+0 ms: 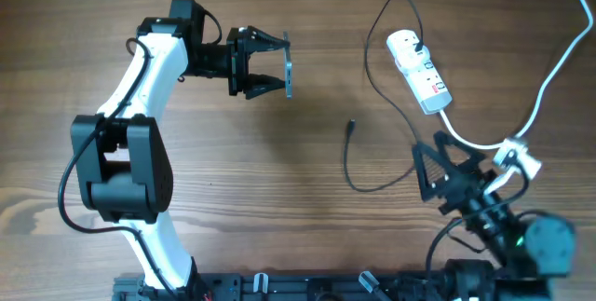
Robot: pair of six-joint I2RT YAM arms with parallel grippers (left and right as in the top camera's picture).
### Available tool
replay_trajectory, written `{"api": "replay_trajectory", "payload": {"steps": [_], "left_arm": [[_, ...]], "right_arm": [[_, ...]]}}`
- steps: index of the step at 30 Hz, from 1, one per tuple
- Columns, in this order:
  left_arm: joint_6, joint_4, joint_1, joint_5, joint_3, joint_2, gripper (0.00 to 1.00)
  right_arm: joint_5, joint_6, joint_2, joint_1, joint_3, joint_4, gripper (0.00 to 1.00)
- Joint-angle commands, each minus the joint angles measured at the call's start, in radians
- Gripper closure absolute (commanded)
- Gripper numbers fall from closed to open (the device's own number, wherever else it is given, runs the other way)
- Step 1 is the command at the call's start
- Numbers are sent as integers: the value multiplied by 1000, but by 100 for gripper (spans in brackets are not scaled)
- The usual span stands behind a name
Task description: Plug charger to phone and switch on socket
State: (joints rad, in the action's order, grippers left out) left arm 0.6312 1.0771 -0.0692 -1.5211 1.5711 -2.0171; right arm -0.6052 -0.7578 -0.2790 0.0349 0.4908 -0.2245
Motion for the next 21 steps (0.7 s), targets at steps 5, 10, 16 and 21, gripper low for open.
{"api": "replay_trajectory", "payload": {"steps": [5,10,16,21], "left_arm": [[6,2,5,-56,14,40,33],[6,2,5,-56,14,40,33],[6,2,5,-56,14,40,33],[6,2,5,-56,14,40,33]], "right_arm": [[-367,116,-430,-3,364,-61,0],[-352,169,-571,-157,423,-34,1],[494,304,-882,-613,846,-608,1],[880,267,-1164,-876,1178,-757,1]]}}
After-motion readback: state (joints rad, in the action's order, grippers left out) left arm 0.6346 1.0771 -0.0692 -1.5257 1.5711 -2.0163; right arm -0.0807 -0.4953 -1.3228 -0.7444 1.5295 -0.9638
